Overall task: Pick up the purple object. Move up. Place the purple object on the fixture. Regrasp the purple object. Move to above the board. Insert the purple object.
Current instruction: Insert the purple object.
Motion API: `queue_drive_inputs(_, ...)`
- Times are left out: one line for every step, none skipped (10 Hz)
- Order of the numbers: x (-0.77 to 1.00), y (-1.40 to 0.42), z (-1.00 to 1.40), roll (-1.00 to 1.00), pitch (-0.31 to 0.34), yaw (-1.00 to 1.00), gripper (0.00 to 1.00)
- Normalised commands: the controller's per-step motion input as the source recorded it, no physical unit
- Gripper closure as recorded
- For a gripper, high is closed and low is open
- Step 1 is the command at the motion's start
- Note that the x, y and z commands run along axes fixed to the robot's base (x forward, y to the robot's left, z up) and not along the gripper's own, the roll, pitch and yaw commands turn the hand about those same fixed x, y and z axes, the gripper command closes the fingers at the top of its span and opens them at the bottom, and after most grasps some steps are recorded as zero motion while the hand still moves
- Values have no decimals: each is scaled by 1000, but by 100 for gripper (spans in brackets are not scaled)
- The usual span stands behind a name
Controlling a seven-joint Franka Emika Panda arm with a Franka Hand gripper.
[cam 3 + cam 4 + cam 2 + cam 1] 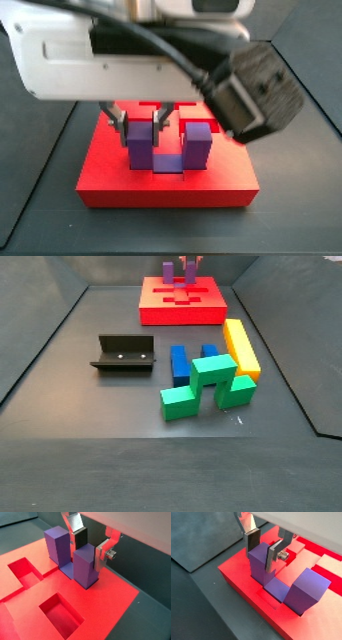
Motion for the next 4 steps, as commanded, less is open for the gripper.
queue_drive_inputs(0, 0, -951, 76, -149, 0, 100)
queue_drive_inputs(0, 0, -337, -40, -153, 0, 100)
queue_drive_inputs(-6, 40, 0, -83, -50, 0, 100)
queue_drive_inputs(0, 0, 0, 0, 0, 0, 100)
